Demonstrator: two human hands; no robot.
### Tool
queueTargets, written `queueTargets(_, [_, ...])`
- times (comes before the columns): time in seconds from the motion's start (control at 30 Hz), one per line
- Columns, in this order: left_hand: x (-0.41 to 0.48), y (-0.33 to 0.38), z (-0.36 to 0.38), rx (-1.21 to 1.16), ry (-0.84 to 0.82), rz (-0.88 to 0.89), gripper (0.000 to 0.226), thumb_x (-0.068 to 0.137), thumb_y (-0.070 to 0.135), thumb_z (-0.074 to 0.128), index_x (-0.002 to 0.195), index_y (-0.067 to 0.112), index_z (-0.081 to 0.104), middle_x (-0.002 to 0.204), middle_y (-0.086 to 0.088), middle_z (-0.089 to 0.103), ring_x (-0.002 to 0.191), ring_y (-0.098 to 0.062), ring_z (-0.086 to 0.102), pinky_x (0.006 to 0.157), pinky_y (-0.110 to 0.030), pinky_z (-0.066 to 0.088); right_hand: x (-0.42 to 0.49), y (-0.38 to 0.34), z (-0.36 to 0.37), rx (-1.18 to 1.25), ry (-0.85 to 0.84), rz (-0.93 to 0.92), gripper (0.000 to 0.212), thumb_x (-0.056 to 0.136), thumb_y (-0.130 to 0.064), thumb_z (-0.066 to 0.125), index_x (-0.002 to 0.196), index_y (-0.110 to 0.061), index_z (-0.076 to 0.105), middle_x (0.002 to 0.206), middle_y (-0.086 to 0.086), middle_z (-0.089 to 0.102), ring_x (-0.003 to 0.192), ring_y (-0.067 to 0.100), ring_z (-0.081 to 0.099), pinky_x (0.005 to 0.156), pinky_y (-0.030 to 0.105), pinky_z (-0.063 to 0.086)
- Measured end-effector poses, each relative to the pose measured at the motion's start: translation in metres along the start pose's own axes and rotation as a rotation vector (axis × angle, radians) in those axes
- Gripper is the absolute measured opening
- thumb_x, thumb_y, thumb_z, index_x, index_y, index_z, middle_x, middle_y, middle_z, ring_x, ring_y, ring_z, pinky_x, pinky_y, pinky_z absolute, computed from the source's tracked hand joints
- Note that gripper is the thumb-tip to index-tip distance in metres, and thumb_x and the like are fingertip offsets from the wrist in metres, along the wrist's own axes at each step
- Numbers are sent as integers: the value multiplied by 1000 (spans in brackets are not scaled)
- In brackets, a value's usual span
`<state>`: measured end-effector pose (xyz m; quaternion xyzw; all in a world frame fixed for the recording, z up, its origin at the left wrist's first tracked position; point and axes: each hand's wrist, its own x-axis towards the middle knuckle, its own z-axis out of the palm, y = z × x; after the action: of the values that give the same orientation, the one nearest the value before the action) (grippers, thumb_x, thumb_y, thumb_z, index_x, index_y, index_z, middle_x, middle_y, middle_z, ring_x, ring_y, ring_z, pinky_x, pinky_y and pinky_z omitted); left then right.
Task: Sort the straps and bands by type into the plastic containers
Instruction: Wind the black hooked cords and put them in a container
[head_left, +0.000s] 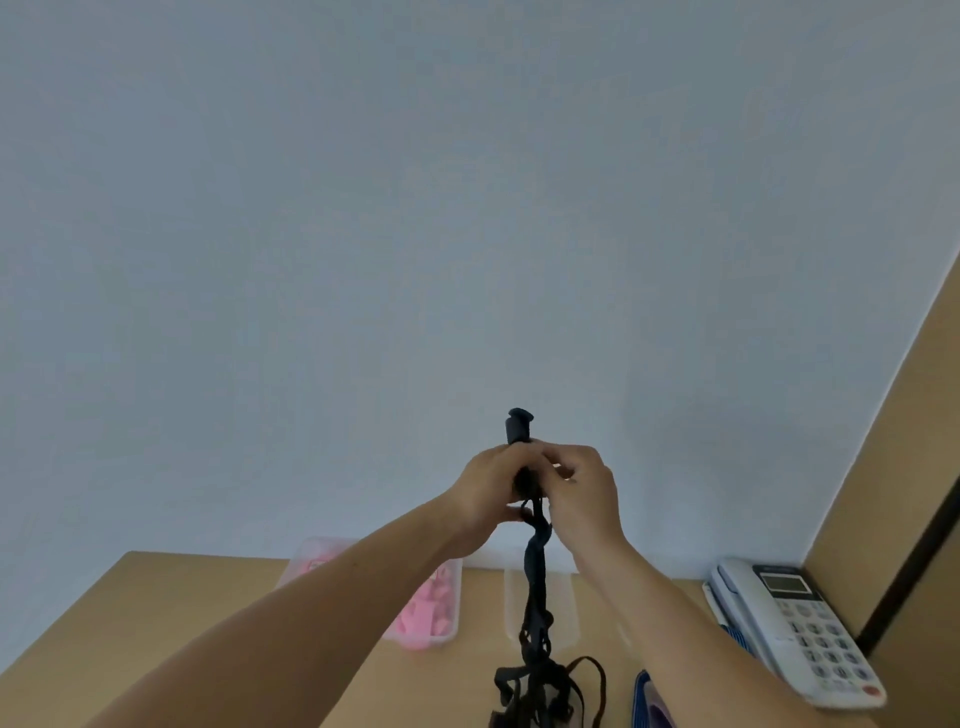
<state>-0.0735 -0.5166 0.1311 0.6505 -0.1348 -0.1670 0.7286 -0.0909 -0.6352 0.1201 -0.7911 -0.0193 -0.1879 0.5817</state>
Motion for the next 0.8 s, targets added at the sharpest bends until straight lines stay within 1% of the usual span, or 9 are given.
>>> queueTargets(0.07, [2,1,2,20,109,34,24,95,25,49,96,5,61,86,-4,72,80,-19,67,78,-36,47,-3,-3,3,44,35,-20,18,93,-20,63,89,-34,72,112,-1,55,90,1,62,63,9,48])
queueTargets(0.17, [3,7,-5,-195,205,69,23,101,21,47,104,1,57,91,-14,74,85,-32,71,86,-43,52,-11,-1,10,99,52,-4,33,93,-19,64,123,-29,59,126,-9,41,110,2,50,81,13,46])
queueTargets(0.27, [0,17,-13,-338,225,98,18,103,16,44,104,1,54,75,-11,64,73,-30,65,78,-41,51,-17,3,11,234,-38,159,43,96,-27,59,137,-22,45,128,-8,52,109,7,58,87,23,48])
queueTargets(0.37, [-3,21,-16,-342,224,103,12,101,11,46,103,3,54,77,-10,59,73,-28,59,75,-41,47,-24,5,12,286,-246,240,31,101,-34,49,122,-13,58,101,11,72,93,17,69,94,42,53])
queueTargets(0.43, [-4,22,-21,-355,261,130,10,100,5,44,103,3,53,78,-10,57,72,-26,58,72,-41,50,-29,5,13,253,-364,251,28,101,-32,48,113,-10,61,92,14,72,82,20,69,88,40,54])
queueTargets(0.53, [-3,25,-31,-403,390,168,16,94,-4,39,99,4,53,72,-7,51,63,-22,49,62,-36,47,-30,5,11,177,-481,284,22,95,-29,60,112,-14,60,86,6,70,69,19,65,76,36,54])
queueTargets(0.6, [-1,25,-40,-330,498,144,18,89,-3,38,94,5,52,67,-6,46,59,-20,42,59,-35,43,-30,5,9,110,-539,288,21,91,-25,66,109,-14,62,78,3,68,63,17,59,69,30,52])
queueTargets(0.7, [-2,22,-51,-82,523,30,10,87,7,38,91,9,47,60,0,39,57,-17,35,63,-34,39,-25,4,7,42,-467,203,13,90,-18,68,103,-15,67,66,-2,59,53,12,49,56,26,42])
queueTargets(0.8, [-7,15,-57,148,397,-106,13,88,25,44,83,14,47,61,2,39,60,-17,37,68,-35,40,-17,-7,2,85,-358,105,10,91,-17,67,98,-18,73,62,-5,58,49,7,44,52,23,37])
